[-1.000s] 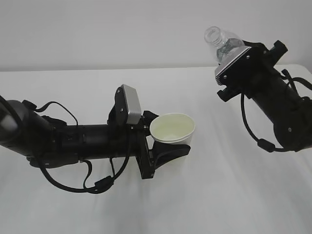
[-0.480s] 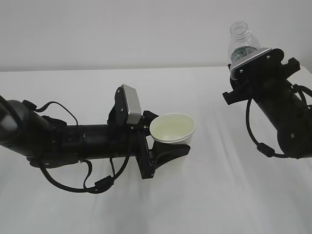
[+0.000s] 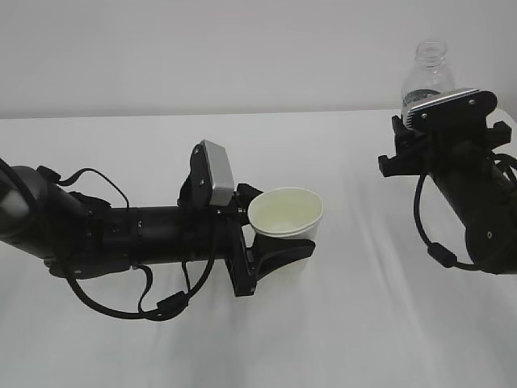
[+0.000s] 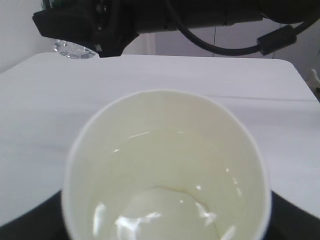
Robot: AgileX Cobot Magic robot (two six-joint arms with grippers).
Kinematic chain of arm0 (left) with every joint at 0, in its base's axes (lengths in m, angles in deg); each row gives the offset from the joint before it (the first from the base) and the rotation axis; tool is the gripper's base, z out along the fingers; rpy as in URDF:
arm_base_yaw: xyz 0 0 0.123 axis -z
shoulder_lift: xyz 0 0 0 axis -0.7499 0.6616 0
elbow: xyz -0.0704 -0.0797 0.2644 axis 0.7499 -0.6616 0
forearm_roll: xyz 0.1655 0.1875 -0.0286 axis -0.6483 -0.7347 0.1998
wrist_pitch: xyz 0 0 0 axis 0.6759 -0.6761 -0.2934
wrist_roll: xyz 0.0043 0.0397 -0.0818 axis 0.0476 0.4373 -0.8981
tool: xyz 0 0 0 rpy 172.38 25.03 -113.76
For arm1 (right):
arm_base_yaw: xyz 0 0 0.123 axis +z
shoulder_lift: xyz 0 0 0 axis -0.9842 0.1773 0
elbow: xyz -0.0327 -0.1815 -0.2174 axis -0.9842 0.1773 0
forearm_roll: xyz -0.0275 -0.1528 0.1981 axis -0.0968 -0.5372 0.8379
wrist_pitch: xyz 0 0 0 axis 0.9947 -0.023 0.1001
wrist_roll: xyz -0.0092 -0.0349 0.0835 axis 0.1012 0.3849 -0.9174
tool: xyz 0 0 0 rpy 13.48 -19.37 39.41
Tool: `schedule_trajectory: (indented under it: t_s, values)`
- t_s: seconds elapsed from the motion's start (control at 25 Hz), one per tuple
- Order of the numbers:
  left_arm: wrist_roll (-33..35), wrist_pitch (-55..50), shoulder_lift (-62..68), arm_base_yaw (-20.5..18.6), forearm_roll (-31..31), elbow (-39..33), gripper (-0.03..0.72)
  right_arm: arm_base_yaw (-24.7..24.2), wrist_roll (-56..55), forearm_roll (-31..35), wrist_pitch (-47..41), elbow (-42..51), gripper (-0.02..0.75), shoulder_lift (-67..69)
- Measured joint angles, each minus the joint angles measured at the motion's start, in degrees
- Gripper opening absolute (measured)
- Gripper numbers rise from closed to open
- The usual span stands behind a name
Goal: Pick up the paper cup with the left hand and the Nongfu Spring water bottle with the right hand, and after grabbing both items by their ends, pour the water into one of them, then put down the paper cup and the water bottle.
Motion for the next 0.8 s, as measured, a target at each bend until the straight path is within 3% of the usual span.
schedule_trajectory:
  t_s: [0.8]
  values:
    - [0.00, 0.00, 0.00, 0.00, 0.00, 0.00, 0.482, 0.00, -10.29, 1.97, -3.47, 3.34, 0.474, 0.00]
